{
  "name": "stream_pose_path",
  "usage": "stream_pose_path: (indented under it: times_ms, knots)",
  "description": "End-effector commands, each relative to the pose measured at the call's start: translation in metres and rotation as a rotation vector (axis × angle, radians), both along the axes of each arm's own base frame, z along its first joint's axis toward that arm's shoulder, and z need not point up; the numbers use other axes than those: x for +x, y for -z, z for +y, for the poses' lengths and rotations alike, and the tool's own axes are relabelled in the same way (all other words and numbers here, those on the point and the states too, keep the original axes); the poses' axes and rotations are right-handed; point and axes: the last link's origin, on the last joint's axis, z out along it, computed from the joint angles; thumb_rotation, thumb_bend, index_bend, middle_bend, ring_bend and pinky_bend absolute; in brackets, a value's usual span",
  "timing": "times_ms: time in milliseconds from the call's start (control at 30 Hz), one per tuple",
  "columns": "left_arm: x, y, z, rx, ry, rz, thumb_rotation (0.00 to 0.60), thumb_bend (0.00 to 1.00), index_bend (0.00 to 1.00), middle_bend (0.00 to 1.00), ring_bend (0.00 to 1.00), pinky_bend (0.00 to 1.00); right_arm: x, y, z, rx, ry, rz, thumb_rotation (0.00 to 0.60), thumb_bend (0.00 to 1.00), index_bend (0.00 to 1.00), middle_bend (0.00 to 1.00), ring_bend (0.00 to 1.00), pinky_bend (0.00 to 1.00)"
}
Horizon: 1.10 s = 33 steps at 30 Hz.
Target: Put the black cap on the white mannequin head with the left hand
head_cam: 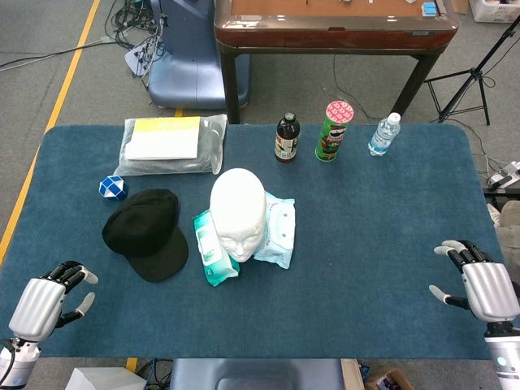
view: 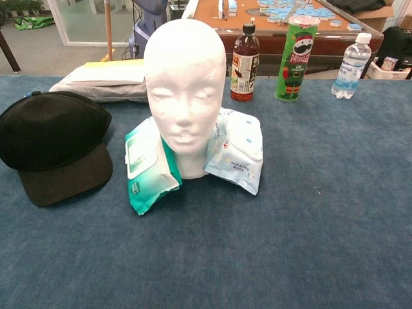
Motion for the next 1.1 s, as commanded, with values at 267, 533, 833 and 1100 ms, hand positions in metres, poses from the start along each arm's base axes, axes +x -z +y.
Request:
stream_pose_path:
  times_ms: [267,533,833,1100]
  knots:
    - [0.001,0.002,-0.004,-0.024,-0.009,0.010,0.600,0.31,0.48,0.46,0.29,0.53,0.003,0.004,-0.004,0.010,-0.003,0.008,0.600,0.12,0.32,0.28,0.20,0.38]
    - [0.009,0.014,-0.013,-0.064,0.033,0.013,0.600,0.33,0.50,0.46,0.29,0.53,0.002,0.003,-0.005,0.013,0.005,0.002,0.600,0.12,0.32,0.28,0.20,0.38]
    - [0.037,0.038,-0.012,-0.063,0.119,-0.043,0.600,0.32,0.68,0.68,0.41,0.51,0.004,0.001,0.000,0.021,-0.018,-0.012,0.600,0.12,0.32,0.28,0.20,0.38]
    - [0.056,0.061,-0.004,-0.052,0.126,-0.035,0.600,0.09,0.84,0.91,0.52,0.51,0.004,-0.004,0.003,0.020,-0.030,-0.030,0.600,0.12,0.32,0.28,0.20,0.38]
